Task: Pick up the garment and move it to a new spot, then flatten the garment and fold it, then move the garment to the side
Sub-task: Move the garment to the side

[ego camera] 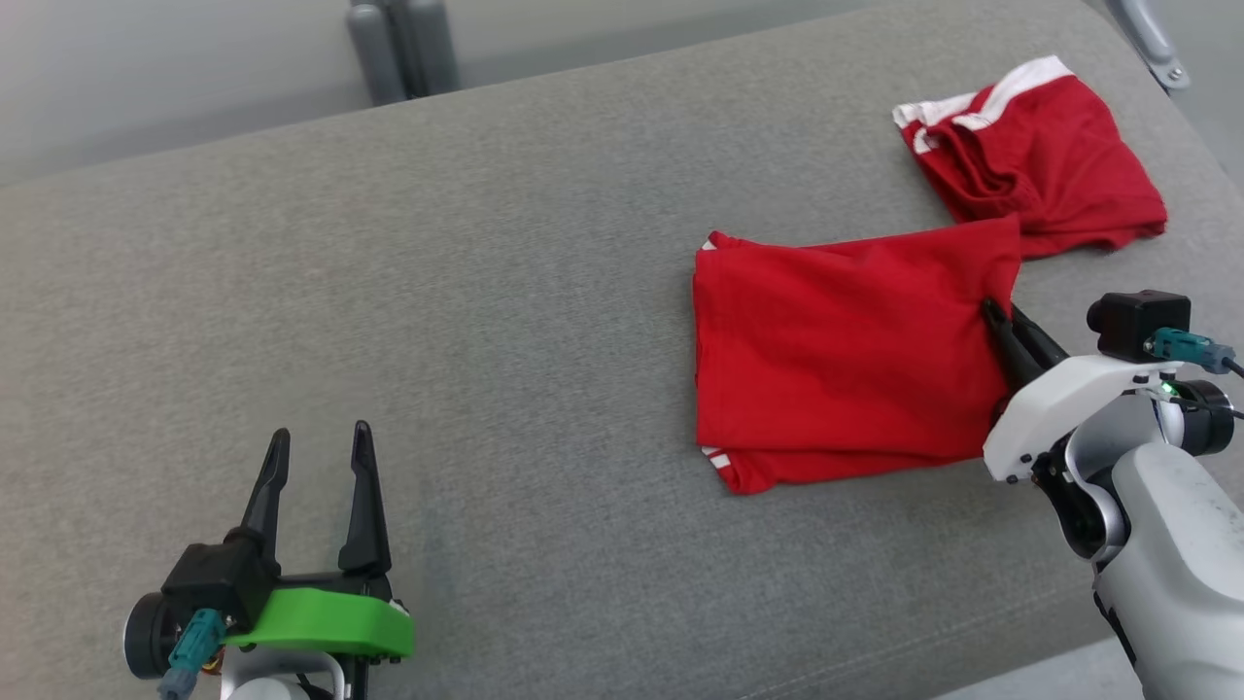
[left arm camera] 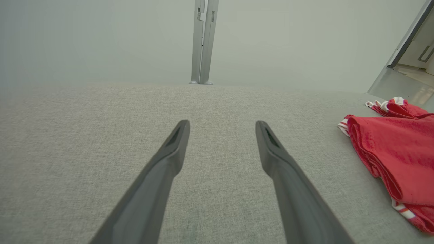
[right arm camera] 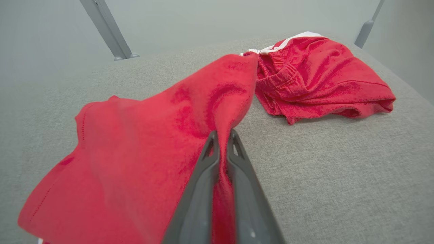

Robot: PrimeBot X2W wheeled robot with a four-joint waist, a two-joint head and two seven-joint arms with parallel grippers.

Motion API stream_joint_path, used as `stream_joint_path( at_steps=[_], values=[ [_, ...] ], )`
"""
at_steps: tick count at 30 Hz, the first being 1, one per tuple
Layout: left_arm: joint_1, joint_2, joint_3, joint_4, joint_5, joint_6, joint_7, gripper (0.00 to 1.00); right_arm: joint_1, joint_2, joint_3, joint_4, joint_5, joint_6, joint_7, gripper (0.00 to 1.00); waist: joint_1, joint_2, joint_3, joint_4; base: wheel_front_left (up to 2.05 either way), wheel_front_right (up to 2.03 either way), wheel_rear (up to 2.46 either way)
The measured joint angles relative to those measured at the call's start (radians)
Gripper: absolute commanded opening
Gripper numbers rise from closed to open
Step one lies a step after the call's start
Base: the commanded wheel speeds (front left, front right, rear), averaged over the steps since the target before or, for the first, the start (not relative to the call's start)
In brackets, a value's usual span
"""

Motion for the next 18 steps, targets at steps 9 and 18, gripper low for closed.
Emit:
stream_joint_path(
  at_steps=[9, 18],
  values=[
    [-0.033, 0.012, -0.011, 0.008, 0.011, -0.004, 0.000, 1.00, -0.045, 0.021, -0.025, -0.001, -0.032, 0.000, -0.016, 0.00, 0.0000, 0.0000, 0.052, -0.110, 0.00, 0.00, 0.00],
    [-0.036, 0.014, -0.010, 0.005, 0.005, 0.000, 0.000, 1.00, -0.175, -0.005, -0.026, 0.050, -0.091, 0.000, -0.006, 0.00, 0.0000, 0.0000, 0.068, -0.071, 0.00, 0.00, 0.00]
  ],
)
